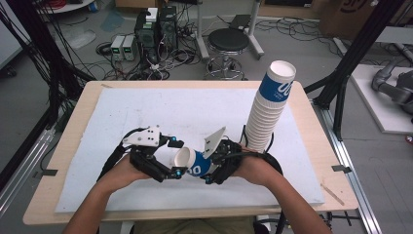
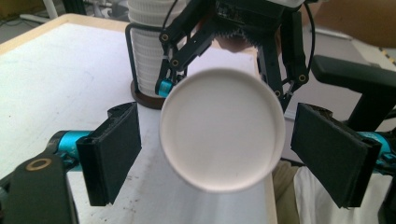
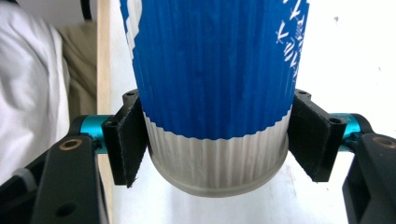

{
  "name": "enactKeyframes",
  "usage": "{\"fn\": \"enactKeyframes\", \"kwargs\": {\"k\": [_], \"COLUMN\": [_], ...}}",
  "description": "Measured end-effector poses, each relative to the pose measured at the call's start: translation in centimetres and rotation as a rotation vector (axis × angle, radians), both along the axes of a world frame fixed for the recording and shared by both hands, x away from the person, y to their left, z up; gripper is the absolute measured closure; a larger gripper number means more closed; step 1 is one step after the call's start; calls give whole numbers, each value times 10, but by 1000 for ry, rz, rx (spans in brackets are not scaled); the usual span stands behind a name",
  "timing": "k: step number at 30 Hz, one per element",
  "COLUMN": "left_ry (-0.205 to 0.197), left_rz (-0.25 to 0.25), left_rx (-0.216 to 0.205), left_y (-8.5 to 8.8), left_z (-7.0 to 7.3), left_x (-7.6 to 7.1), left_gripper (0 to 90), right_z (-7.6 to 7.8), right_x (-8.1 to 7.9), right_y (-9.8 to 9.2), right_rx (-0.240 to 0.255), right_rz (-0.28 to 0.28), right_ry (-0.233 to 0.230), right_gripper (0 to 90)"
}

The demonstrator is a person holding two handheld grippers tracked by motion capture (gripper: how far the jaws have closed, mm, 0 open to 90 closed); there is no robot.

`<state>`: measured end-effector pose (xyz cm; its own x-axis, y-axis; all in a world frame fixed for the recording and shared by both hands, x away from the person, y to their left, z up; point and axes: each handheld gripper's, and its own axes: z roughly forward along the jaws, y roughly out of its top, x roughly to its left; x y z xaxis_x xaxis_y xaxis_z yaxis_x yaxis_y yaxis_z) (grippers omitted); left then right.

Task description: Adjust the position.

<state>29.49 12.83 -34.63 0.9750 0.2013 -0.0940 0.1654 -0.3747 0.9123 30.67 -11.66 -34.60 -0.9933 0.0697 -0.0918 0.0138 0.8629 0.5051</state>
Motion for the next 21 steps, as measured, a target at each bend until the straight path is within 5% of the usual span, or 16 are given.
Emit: {"fn": "enactKeyframes", "kwargs": {"k": [3, 10, 14, 21], "left_ry": [-6, 8, 10, 6], "left_rz": [-7, -38, -62, -75], "left_rx": [46, 74, 88, 101], "left_y": [-4, -8, -7, -6], "left_z": [-1, -5, -5, -5], "left_x": [1, 2, 3, 3], "left_gripper": [161, 198, 289, 308], "right_z": [2, 0, -1, -1], "right_x": [1, -4, -6, -6], "right_y": [6, 15, 16, 13], "right_rx": [-41, -105, -103, -83], "right_rz": [9, 25, 27, 37], "right_ry": [-6, -24, -29, -27], "right_gripper": [286, 285, 283, 281]}}
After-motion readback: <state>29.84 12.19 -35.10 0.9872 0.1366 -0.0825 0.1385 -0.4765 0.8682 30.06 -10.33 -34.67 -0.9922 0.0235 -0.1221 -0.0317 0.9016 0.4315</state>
